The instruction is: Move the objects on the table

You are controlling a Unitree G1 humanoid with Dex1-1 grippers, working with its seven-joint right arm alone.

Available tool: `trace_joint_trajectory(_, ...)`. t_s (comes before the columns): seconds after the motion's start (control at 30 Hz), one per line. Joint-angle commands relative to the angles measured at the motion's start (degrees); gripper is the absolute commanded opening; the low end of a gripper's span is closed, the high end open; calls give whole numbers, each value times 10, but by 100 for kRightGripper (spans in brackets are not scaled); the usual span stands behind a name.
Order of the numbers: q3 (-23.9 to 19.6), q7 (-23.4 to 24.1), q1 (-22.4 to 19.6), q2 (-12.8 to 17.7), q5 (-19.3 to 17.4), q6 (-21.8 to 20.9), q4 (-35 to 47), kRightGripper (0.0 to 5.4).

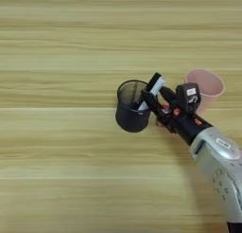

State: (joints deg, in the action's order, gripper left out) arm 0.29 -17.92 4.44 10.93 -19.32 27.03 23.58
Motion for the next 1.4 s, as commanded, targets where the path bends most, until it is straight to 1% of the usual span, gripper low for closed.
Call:
trace_joint_trajectory(0.03, -9, 4, -24, 3, 2, -21, 23, 189)
trace_joint_trajectory(0.3, -10, 3, -22, 2, 1, -22, 24, 102)
trace_joint_trajectory(0.47, -11, 3, -22, 1, 1, -23, 24, 78)
trace_joint_trajectory(0.8, -11, 2, -20, 1, 0, -23, 26, 77)
trace_joint_trajectory(1.4, -27, 5, -20, -2, -15, -18, 51, 75)
